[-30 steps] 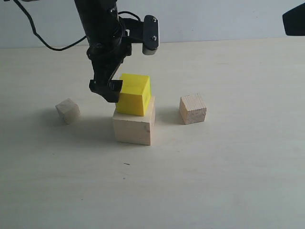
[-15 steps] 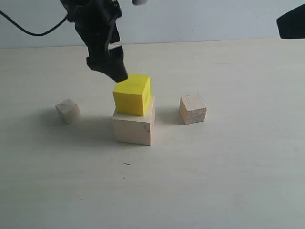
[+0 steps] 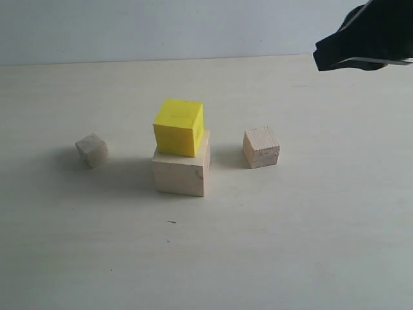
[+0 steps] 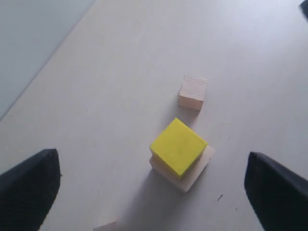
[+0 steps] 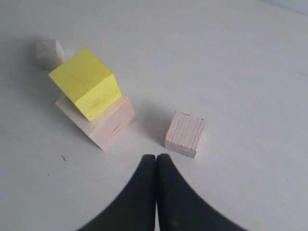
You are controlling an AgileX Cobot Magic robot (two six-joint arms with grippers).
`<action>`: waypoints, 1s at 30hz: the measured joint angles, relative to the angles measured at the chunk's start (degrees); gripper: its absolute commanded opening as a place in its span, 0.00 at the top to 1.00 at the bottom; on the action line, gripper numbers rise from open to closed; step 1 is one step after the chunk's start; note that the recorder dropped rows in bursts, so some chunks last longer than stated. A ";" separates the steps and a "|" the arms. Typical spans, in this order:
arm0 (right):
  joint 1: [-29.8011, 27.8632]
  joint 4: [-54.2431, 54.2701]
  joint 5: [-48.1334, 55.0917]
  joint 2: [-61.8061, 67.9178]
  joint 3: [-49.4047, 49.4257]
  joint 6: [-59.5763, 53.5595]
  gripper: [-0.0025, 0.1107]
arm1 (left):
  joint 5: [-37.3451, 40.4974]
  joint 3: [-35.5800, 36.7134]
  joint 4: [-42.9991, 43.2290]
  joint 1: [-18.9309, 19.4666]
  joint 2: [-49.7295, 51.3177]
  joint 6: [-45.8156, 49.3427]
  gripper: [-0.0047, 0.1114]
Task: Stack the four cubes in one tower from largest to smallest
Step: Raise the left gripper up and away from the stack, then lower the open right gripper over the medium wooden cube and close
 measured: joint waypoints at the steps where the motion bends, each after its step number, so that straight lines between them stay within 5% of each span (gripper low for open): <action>1: 0.00 0.00 -0.93 1.49 0.00 0.00 0.98 | 0.00 0.23 -0.04 0.09 -1.24 -0.73 0.05; 5: 0.00 0.00 -2.14 5.88 0.00 -0.73 0.92 | 0.10 1.31 1.54 0.12 -4.81 -5.03 0.05; 16: 0.00 0.00 -7.59 19.80 0.00 -1.11 0.39 | 0.31 14.35 6.01 4.54 -11.47 -15.82 0.05; 30: 0.00 0.24 -7.42 33.95 -6.86 4.14 0.38 | 0.42 21.61 6.00 7.49 -19.00 -17.86 0.05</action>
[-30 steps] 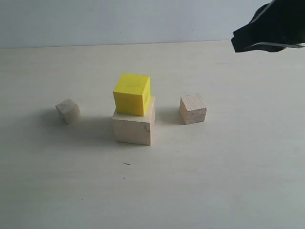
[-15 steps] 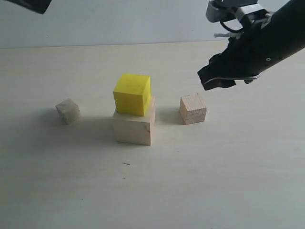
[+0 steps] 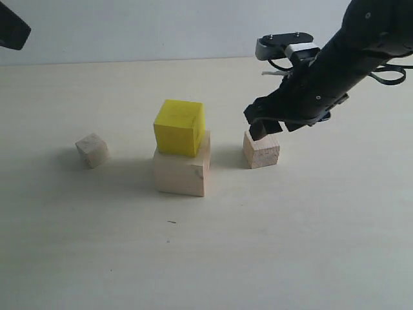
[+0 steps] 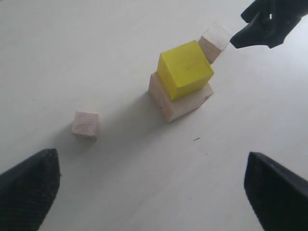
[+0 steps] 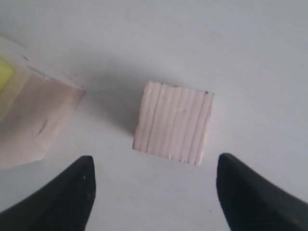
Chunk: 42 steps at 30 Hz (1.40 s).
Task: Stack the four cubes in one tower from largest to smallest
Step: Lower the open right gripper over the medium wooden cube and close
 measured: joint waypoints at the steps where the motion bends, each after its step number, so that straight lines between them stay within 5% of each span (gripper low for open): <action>1: 0.00 0.00 0.43 0.68 -1.20 0.31 0.38 | 0.00 0.00 0.00 0.00 -0.16 0.00 0.05; 24: 5.77 -16.57 24.51 15.97 -28.81 20.53 0.39 | 0.00 0.00 -0.10 0.00 -0.35 -0.22 0.05; 42: 5.85 -21.30 27.68 21.53 -30.91 24.48 0.39 | 0.00 0.00 -0.56 0.00 -0.35 -0.22 0.05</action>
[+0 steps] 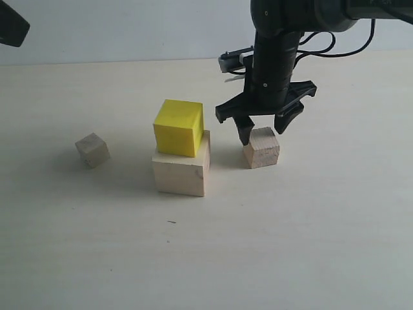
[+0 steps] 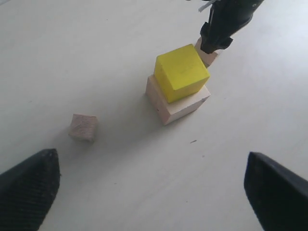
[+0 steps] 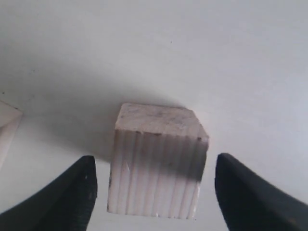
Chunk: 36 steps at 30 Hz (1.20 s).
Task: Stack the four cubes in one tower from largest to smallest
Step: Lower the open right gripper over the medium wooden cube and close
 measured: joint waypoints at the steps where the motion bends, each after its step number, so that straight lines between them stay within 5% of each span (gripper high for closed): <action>1: 0.00 -0.41 -0.11 0.00 0.00 0.62 0.39 | 0.00 0.00 -0.20 0.00 0.00 0.00 0.05; 36: 0.00 0.54 -0.68 5.62 0.00 2.61 0.42 | 0.00 0.00 -0.71 0.00 0.00 0.00 0.05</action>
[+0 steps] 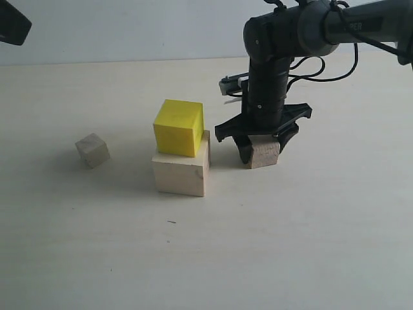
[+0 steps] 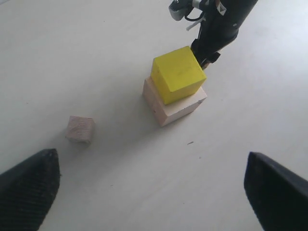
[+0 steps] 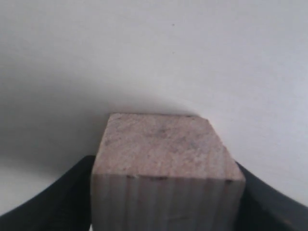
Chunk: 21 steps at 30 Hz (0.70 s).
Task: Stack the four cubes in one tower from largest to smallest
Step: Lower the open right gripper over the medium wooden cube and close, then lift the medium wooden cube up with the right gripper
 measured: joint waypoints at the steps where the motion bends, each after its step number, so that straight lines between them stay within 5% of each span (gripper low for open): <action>1: 0.00 0.13 0.00 0.00 0.00 0.00 0.43 | 0.00 0.00 0.00 0.00 0.00 0.00 0.05; 12: 0.00 -0.03 -0.11 0.00 0.00 1.29 0.96 | 0.00 0.00 -0.13 0.00 0.00 0.34 0.05; 21: -0.52 -2.32 -3.95 -9.93 0.13 -6.09 0.98 | 0.00 0.00 -0.13 0.00 0.00 0.34 0.05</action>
